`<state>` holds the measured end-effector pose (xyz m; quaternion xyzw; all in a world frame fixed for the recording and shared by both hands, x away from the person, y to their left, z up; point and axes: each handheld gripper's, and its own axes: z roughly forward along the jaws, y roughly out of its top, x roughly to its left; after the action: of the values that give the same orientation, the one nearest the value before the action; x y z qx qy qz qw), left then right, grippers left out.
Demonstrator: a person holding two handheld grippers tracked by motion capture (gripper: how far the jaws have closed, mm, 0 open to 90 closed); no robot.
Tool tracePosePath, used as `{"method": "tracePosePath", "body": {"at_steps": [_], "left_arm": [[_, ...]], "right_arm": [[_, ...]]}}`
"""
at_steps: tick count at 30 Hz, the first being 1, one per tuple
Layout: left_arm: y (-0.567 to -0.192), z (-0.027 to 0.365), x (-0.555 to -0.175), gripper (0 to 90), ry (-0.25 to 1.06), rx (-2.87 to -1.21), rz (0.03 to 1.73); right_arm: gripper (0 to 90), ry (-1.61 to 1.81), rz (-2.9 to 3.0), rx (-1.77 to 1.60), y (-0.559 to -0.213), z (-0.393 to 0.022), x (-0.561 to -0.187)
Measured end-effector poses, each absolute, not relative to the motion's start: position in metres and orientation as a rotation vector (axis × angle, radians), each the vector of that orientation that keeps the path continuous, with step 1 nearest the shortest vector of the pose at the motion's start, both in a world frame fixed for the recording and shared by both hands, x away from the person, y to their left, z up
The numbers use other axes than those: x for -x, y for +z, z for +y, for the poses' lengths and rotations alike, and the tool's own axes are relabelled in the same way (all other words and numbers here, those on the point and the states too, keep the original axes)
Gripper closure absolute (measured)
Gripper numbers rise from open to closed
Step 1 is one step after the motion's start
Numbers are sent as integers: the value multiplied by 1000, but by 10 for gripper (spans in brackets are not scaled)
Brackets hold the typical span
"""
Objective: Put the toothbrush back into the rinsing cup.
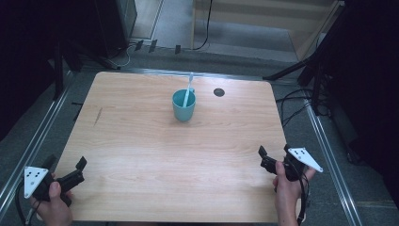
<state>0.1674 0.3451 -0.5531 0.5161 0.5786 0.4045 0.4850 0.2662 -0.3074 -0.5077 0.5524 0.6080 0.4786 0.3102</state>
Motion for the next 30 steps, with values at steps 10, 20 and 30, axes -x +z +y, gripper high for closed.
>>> {"method": "tracePosePath", "body": {"at_steps": [10, 20, 30], "left_arm": [[-553, 345, -167, 0, 986, -1261, 1405], [-553, 344, -167, 0, 995, -1259, 1403], [-553, 344, -167, 0, 998, -1261, 1401]], "right_arm": [[0, 1223, 1555, -1524, -533, -344, -240], [0, 1221, 1538, -1536, -542, -365, -219], [0, 1262, 1505, -1536, -546, -375, -208]]}}
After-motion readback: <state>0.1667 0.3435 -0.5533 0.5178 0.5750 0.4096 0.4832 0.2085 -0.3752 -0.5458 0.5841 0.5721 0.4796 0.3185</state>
